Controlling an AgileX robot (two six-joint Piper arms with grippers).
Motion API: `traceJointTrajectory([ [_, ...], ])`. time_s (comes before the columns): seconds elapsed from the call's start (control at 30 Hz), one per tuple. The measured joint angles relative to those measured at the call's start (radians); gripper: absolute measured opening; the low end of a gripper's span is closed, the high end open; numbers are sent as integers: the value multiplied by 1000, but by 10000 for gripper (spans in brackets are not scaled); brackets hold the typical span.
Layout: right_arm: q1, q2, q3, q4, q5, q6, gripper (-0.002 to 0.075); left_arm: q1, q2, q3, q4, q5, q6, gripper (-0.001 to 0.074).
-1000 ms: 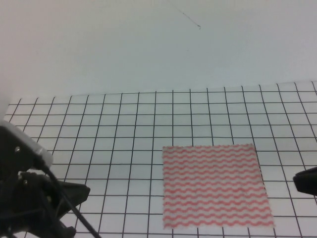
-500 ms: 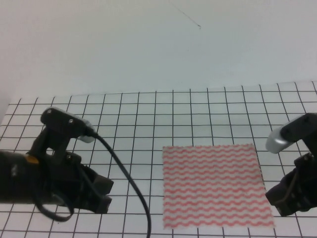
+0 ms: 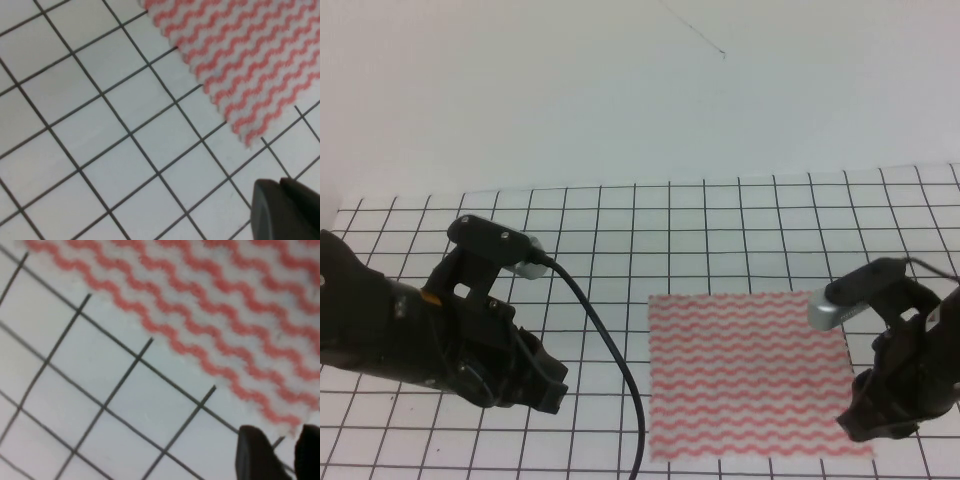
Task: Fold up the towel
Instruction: 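Fold the patterned cloth into a small square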
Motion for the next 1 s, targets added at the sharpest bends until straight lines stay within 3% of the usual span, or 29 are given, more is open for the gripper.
traceJointTrajectory([
  [0.27, 2, 135, 0, 0, -1, 282, 195, 0, 0, 0, -4, 31, -46, -3],
  [0.57, 4, 198, -4, 0, -71, 362, 333, -2, 0, 0, -4, 32, -47, -1],
  [1.0, 4, 196, -34, 51, -233, 322, 347, -2, 0, 0, -4, 31, -47, -1],
])
